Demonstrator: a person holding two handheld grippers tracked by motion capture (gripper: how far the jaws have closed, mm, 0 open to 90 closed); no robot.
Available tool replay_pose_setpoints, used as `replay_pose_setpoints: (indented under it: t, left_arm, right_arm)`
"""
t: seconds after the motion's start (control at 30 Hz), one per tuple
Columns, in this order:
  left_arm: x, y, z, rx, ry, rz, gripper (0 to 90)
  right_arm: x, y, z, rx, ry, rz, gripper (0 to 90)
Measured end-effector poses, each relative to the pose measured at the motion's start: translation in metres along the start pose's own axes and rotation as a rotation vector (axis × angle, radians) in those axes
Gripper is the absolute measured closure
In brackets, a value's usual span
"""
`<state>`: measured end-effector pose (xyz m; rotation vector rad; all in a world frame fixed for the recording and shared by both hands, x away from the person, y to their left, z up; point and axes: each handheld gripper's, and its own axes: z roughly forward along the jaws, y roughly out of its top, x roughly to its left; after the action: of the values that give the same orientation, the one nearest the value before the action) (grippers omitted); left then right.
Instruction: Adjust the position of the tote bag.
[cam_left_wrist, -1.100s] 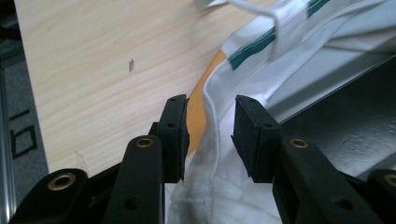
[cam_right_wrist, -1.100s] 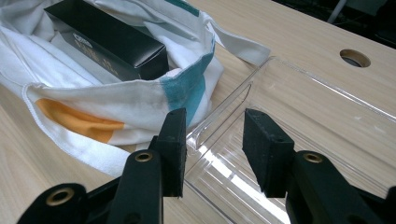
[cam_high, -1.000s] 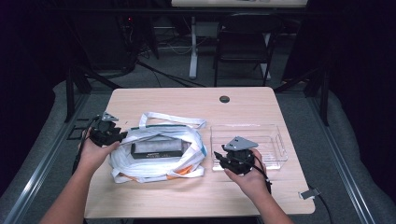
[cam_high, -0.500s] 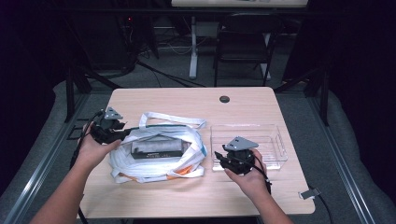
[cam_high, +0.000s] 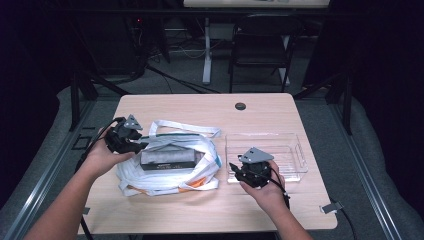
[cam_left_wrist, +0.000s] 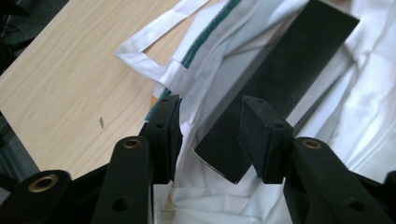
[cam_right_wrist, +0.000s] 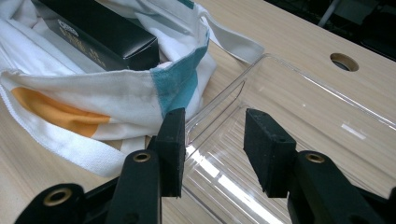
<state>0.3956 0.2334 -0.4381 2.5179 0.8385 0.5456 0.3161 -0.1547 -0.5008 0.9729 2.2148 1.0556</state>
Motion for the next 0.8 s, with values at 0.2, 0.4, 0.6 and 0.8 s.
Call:
replay_pose_setpoints:
  t: [0.2,0.4,0.6,0.8]
  left_arm:
    - [-0.002,0.004,0.001,0.040,0.025,0.110,55.0]
    - [-0.002,0.005,0.004,0.081,0.022,0.192,55.1]
    - [-0.001,0.003,0.008,0.104,0.003,0.214,55.8]
    - [-0.001,0.002,0.014,0.125,-0.002,0.245,55.7]
  right_arm:
    - [0.003,-0.001,0.002,0.000,0.003,-0.016,58.6]
    - [0.005,-0.002,0.002,-0.005,0.003,-0.027,58.4]
    - [0.006,-0.003,0.003,-0.005,-0.002,-0.028,58.0]
    - [0.006,-0.004,-0.001,-0.017,-0.011,-0.029,56.6]
